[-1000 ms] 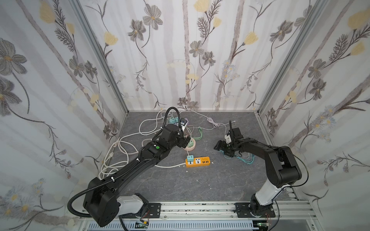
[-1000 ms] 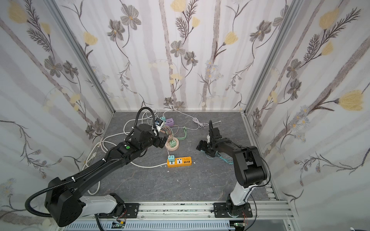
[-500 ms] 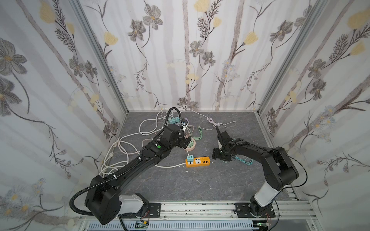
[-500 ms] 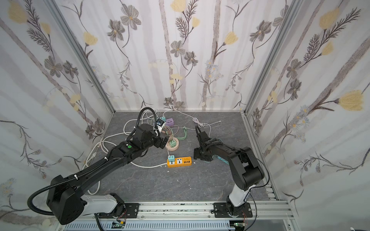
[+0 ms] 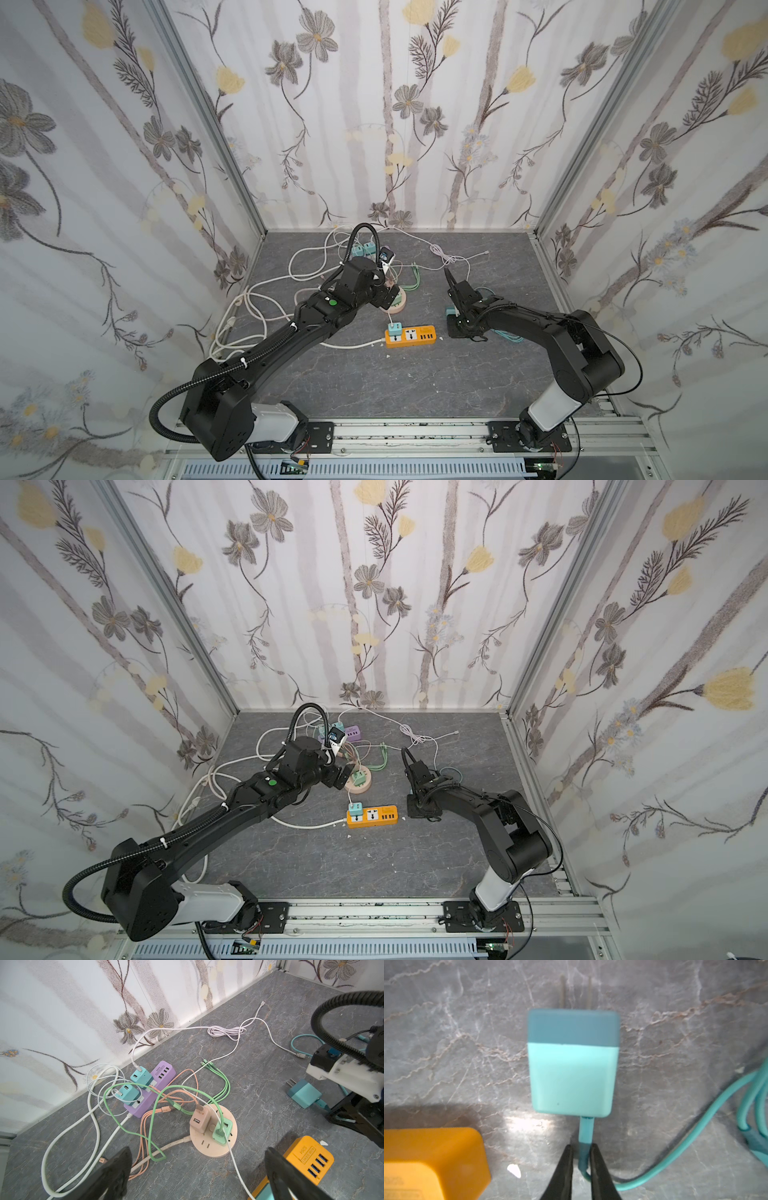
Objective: Insert the plug
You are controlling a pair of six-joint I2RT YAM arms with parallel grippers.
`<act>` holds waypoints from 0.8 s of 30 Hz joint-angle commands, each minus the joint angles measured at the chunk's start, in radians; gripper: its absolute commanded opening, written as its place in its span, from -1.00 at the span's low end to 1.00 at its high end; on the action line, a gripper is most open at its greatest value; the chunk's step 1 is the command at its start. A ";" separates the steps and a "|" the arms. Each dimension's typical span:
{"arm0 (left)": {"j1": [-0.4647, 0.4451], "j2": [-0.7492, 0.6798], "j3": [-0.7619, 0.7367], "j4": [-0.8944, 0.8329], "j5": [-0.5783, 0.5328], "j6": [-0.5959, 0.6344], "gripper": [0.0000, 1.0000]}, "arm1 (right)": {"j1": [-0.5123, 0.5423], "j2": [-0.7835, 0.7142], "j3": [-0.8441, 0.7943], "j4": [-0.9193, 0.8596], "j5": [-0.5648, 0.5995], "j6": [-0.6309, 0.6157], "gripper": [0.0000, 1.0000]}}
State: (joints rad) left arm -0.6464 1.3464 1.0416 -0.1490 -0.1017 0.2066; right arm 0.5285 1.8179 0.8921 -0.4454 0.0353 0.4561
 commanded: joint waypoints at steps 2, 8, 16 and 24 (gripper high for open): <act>-0.002 0.017 0.020 -0.006 0.010 0.003 1.00 | 0.043 -0.043 -0.032 -0.067 -0.140 -0.038 -0.77; -0.009 0.036 0.028 -0.013 0.002 0.012 1.00 | 0.076 -0.135 -0.085 -0.131 -0.181 -0.043 -0.81; -0.011 0.040 0.029 -0.009 0.003 0.011 1.00 | 0.076 -0.171 -0.079 -0.092 -0.118 -0.040 0.16; -0.012 0.008 0.005 -0.023 -0.027 0.013 1.00 | 0.073 -0.051 -0.010 -0.033 -0.098 -0.050 0.31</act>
State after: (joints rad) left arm -0.6575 1.3685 1.0557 -0.1703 -0.1074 0.2115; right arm 0.6018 1.7439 0.8650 -0.5266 -0.0685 0.4107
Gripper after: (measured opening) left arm 0.997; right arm 0.651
